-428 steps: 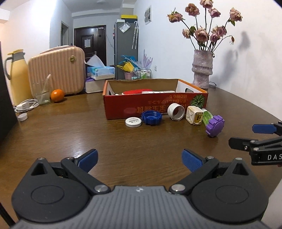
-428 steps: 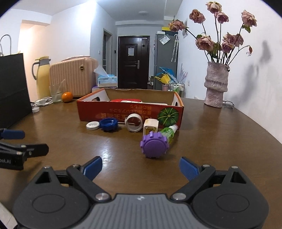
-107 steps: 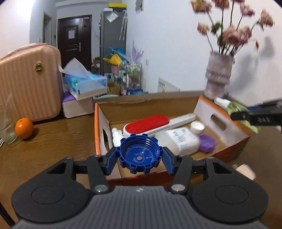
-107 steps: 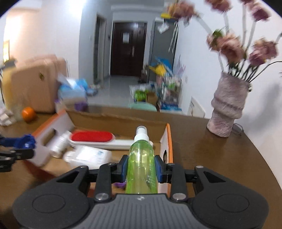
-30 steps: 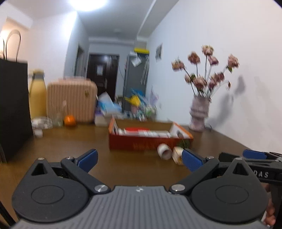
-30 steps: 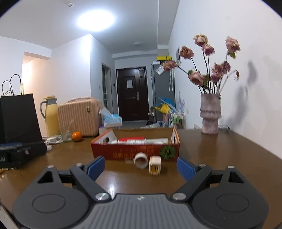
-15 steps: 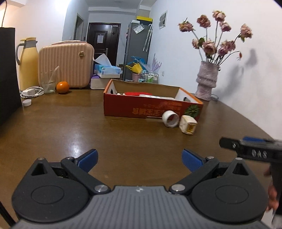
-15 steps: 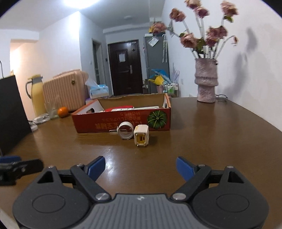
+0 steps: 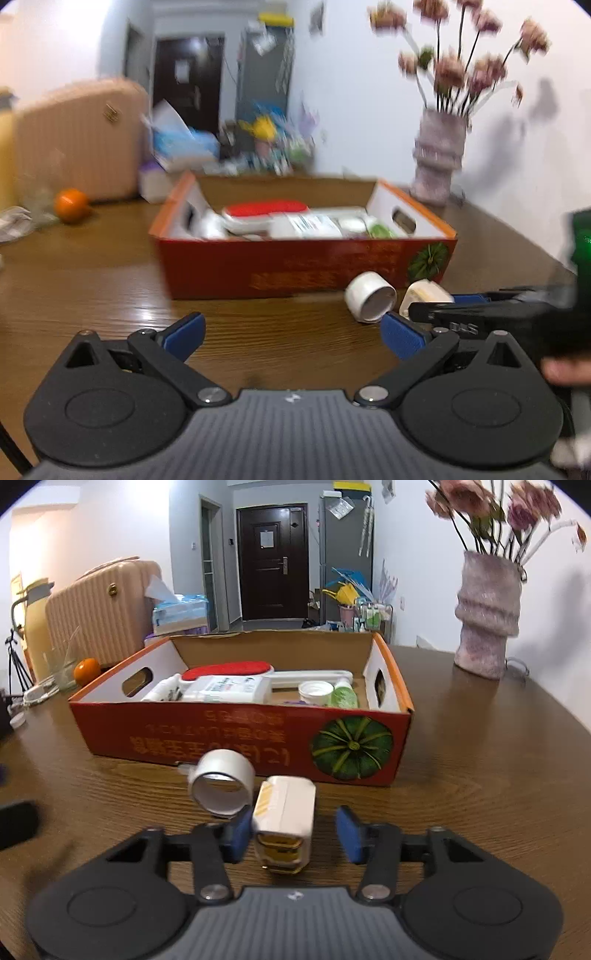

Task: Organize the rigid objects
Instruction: 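Grasp the white plug adapter with the right gripper while the left gripper grasps the tape roll, then carry the plug adapter and tape roll over the box with both grippers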

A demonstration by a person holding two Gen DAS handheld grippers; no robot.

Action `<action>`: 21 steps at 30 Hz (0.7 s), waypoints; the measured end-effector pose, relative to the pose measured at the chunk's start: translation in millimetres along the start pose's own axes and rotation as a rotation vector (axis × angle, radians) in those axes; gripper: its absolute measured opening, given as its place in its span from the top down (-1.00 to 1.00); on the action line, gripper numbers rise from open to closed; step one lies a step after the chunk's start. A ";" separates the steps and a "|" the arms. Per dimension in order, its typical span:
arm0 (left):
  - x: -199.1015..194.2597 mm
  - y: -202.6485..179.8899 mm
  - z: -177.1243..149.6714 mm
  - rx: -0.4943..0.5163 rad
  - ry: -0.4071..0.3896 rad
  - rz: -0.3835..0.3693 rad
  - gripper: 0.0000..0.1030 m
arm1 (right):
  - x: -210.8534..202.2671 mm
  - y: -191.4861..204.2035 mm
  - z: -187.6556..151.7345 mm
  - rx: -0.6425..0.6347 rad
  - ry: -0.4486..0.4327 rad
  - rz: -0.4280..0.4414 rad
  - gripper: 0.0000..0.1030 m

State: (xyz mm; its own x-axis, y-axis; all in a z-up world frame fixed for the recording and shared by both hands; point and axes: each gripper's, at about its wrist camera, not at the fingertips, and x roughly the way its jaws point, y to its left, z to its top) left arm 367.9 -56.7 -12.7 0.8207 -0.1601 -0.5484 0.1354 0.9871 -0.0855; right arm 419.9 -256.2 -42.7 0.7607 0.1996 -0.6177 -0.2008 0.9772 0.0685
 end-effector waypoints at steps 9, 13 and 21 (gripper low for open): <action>83.3 -38.8 22.7 0.012 0.079 -0.095 -0.58 | 1.2 -46.2 0.7 0.054 -0.003 -0.045 0.39; 101.6 -38.3 19.8 0.007 0.120 -0.106 0.07 | 9.0 -57.9 4.1 0.071 -0.012 -0.047 0.38; 77.5 -38.1 13.0 0.018 0.082 -0.108 0.08 | 16.7 -61.2 2.8 0.089 -0.016 -0.036 0.39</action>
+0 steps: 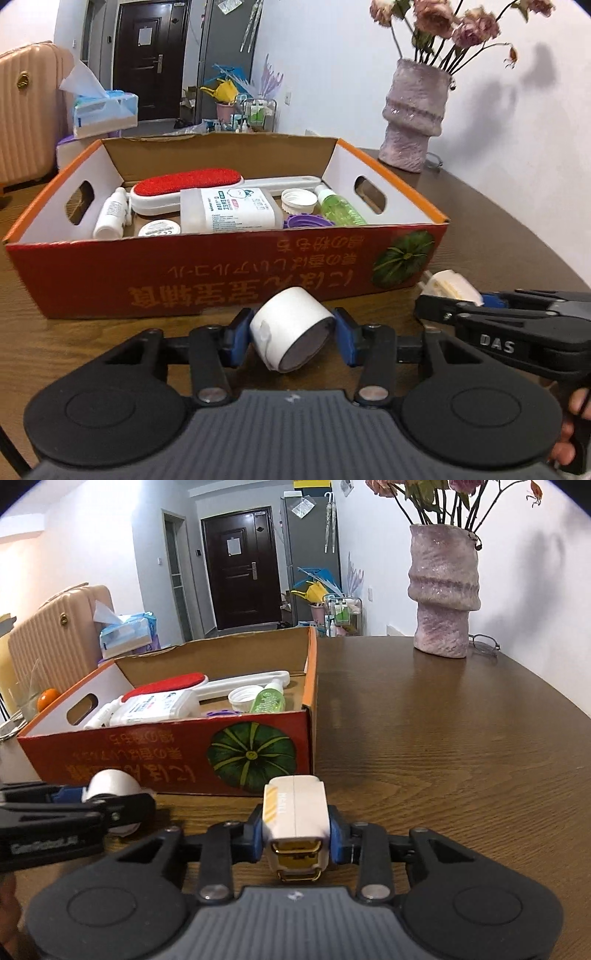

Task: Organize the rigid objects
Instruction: 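Carry the plug adapter and tape roll over the box with both grippers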

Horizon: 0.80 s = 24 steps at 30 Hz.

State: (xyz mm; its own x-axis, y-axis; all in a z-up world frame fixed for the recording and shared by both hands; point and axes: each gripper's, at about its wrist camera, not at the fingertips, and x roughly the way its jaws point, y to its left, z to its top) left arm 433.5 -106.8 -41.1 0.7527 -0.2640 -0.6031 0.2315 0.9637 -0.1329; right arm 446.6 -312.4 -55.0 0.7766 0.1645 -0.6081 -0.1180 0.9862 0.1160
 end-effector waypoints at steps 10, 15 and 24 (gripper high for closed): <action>-92.1 -15.0 -30.2 0.020 -0.088 -0.030 0.08 | -58.8 27.8 -36.4 0.017 -0.019 0.071 0.39; -139.7 -12.6 -44.3 0.016 -0.130 -0.016 0.08 | -104.8 33.8 -47.1 0.052 -0.070 0.067 0.39; -219.8 -7.0 -64.4 -0.011 -0.240 -0.015 0.08 | -201.5 53.9 -58.2 0.034 -0.204 0.064 0.39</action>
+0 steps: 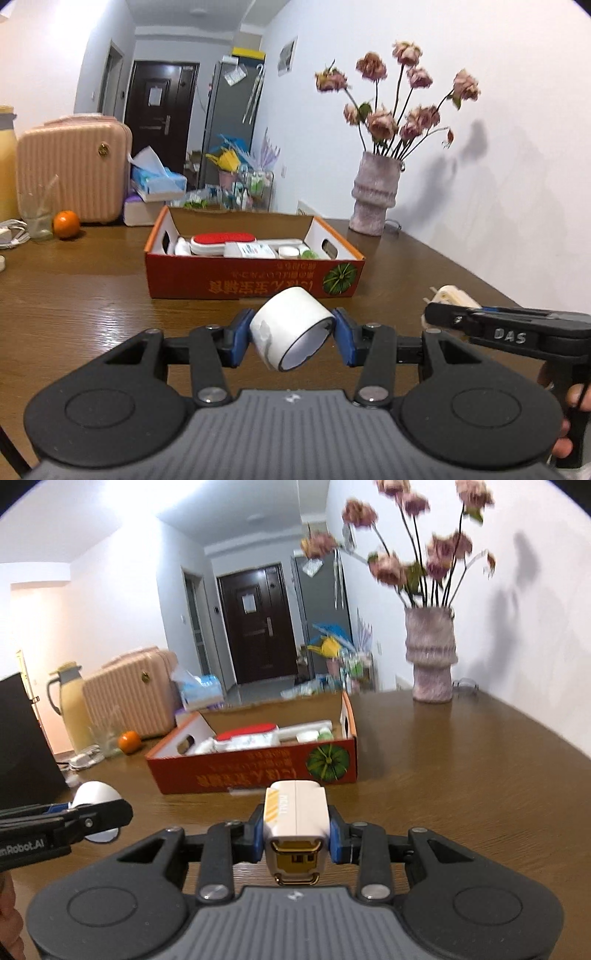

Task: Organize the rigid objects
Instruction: 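Carry the plug adapter and tape roll over the box with both grippers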

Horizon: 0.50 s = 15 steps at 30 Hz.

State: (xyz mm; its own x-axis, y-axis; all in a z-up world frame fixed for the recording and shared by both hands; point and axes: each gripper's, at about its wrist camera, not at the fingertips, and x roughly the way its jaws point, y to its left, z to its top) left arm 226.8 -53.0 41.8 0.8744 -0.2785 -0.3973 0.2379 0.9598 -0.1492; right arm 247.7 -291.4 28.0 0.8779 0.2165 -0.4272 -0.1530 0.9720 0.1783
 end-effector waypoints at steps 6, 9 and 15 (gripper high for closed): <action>-30.2 -2.7 1.7 0.006 -0.050 0.000 0.08 | -42.9 14.0 0.5 -0.014 -0.062 0.010 0.39; -36.5 -3.8 3.0 0.013 -0.067 -0.004 0.08 | -52.5 16.7 0.1 -0.021 -0.070 0.007 0.39; -25.6 -3.1 11.9 0.029 -0.078 -0.004 0.08 | -47.3 16.6 5.6 -0.040 -0.072 0.005 0.39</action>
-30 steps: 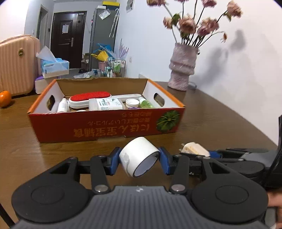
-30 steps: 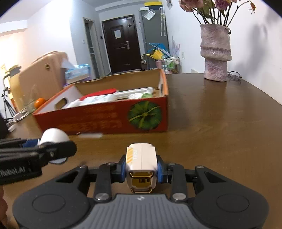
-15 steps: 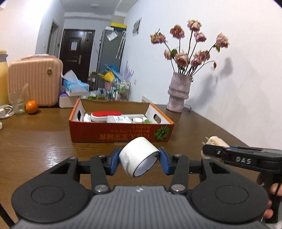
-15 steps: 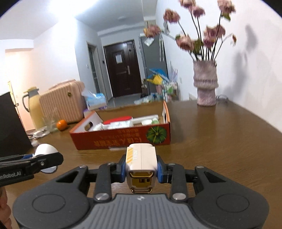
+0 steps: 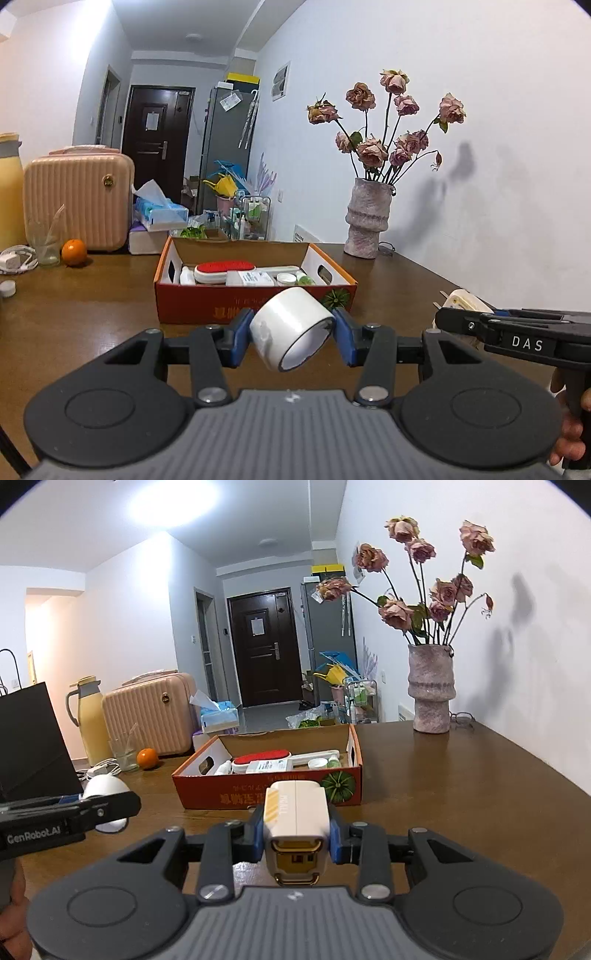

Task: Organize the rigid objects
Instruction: 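Carry the plug adapter and tape roll over the box with both grippers, then open both grippers to drop the plug adapter and tape roll into the box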

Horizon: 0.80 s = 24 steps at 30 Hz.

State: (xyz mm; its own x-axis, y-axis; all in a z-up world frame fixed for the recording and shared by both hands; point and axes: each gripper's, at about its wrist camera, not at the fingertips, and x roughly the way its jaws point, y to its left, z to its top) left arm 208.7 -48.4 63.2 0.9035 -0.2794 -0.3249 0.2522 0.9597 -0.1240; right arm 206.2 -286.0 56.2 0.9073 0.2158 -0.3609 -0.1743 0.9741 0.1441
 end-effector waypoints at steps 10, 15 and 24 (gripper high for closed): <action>93.8 40.9 52.7 0.057 -0.001 0.057 0.08 | 86.9 -2.7 44.2 -0.136 0.030 0.006 0.39; 158.3 74.3 79.3 0.044 0.043 0.061 0.08 | 160.1 -14.7 79.6 -0.141 0.066 0.044 0.39; 239.2 89.8 64.0 0.165 0.187 -0.084 0.07 | 313.0 -30.8 118.1 -0.103 0.235 0.138 0.39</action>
State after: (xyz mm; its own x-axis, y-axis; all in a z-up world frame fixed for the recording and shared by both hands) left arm 469.6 -27.1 34.3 0.8015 -0.3440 -0.4891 0.3901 0.9207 -0.0083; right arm 540.8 -256.5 47.6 0.7610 0.3448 -0.5496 -0.3389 0.9336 0.1164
